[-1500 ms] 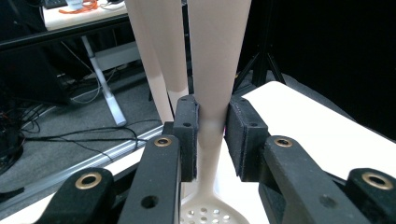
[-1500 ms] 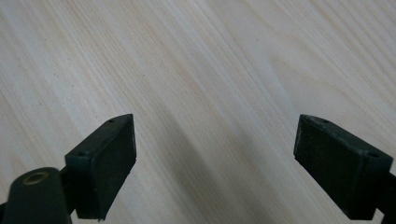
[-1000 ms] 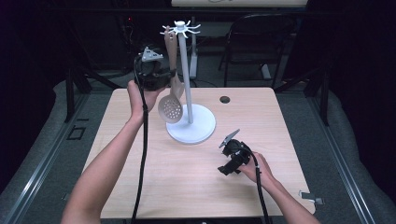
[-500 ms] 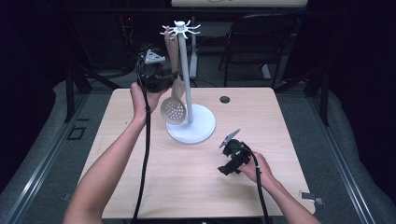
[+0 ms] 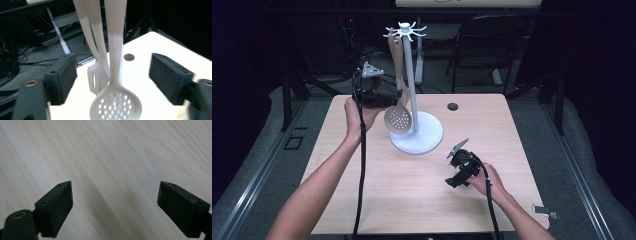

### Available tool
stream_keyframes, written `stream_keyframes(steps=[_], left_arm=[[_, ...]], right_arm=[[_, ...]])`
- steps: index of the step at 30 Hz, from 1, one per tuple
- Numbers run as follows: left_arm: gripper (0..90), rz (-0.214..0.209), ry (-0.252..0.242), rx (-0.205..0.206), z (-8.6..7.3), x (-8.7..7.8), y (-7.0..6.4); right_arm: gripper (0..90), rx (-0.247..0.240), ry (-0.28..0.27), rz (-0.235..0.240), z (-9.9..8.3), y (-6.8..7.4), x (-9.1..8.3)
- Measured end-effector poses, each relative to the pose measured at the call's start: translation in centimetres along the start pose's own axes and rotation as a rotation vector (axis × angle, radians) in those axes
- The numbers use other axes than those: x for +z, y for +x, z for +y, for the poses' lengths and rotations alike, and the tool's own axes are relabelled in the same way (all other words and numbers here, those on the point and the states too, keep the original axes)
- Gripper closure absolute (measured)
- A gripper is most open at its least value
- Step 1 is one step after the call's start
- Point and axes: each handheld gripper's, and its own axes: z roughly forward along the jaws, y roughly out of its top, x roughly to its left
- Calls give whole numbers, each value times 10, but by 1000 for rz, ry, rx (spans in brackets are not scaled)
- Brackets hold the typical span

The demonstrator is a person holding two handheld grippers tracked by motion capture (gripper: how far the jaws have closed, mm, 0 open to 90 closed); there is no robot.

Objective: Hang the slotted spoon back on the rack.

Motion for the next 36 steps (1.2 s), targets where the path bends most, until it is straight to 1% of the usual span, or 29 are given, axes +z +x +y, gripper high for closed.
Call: stream_keyframes(steps=[2,3,5,6,8,9,13,15,19,23,27,30,33,34,35,36], left_arm=[[169,1,9,-3,-7,-5,2],[161,-1,15,-5,-11,-6,3],[155,4,30,-4,-19,-9,5],[154,4,38,-5,-23,-11,6],[149,15,61,-5,-32,-13,8],[141,20,75,-8,-36,-14,10],[121,33,115,-26,-56,-17,17],[112,33,129,-35,-65,-19,19],[104,39,164,-47,-85,-22,22],[94,43,192,-69,-106,-23,25],[79,46,230,-89,-125,-22,26],[61,48,250,-94,-138,-20,27],[45,48,257,-105,-150,-20,28],[42,47,260,-108,-154,-19,27],[37,45,267,-106,-157,-19,27],[32,45,276,-104,-161,-18,26]], right_arm=[[126,7,-11,6,0,1,0],[126,2,-5,1,0,1,0],[126,12,-15,9,0,1,1],[126,-3,2,-2,0,1,-1],[126,2,-5,0,0,1,0],[126,11,-16,5,0,1,1],[126,8,-10,4,0,1,0],[126,4,-6,-3,0,1,0],[126,7,-9,4,0,1,0],[126,-3,-1,-5,1,1,-1],[126,-4,4,-6,1,1,0],[126,-3,0,-3,1,1,-1],[126,6,-6,-2,0,1,0],[126,14,-16,6,0,1,1],[126,-1,1,-6,0,1,0],[126,1,-2,1,0,1,0]])
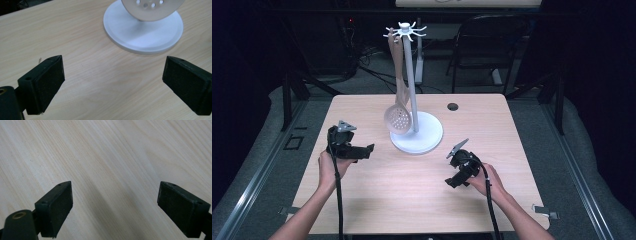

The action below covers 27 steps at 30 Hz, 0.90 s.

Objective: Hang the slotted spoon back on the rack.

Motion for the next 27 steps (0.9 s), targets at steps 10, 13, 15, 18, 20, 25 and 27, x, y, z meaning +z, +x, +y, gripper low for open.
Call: stream_keyframes(steps=[10,13,15,18,20,25,27], left_arm=[[2,-26,78,-19,-28,20,-1],[1,-33,81,-26,-32,23,-1],[1,-42,88,-28,-36,26,-1],[1,-46,119,-24,-42,34,-1],[1,-58,140,-33,-45,40,-1],[0,-75,129,-63,-45,45,0],[0,-73,125,-60,-44,46,0]], right_arm=[[126,8,1,-7,-1,-2,0],[126,9,6,-16,-1,-3,1],[126,16,0,-11,-2,-4,1],[126,14,-2,-21,-2,-5,0],[127,13,3,-24,-2,-6,-1],[126,8,1,-25,-2,-6,-1],[126,8,-5,-33,-2,-7,-3]])
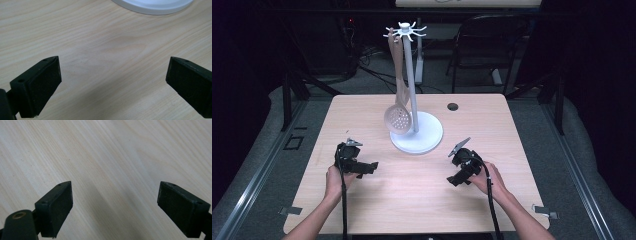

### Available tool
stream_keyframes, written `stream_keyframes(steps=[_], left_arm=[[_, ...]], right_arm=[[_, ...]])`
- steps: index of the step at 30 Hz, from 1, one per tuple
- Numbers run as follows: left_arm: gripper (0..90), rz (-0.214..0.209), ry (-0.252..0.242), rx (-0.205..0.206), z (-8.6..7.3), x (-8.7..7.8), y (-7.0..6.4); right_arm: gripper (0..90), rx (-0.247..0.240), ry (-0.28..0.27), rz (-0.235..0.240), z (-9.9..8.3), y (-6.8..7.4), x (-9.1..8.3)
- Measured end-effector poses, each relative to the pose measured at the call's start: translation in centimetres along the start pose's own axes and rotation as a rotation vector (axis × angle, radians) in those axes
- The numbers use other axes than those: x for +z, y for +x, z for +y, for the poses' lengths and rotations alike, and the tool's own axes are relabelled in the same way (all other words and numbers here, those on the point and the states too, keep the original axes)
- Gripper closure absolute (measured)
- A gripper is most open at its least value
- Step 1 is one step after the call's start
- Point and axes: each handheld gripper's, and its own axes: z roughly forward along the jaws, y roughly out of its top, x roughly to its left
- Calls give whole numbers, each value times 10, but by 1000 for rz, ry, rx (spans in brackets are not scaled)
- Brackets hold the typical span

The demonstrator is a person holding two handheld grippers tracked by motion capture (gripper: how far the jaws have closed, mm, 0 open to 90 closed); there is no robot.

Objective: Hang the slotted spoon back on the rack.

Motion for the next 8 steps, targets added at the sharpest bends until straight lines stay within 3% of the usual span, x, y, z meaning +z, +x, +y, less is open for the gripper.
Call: stream_keyframes(steps=[6,8], left_arm=[[0,4,-14,-15,-2,4,10],[0,-2,-20,-39,-3,7,16]], right_arm=[[119,38,-30,10,-4,-7,-4],[110,36,-35,5,-4,-8,-4]])
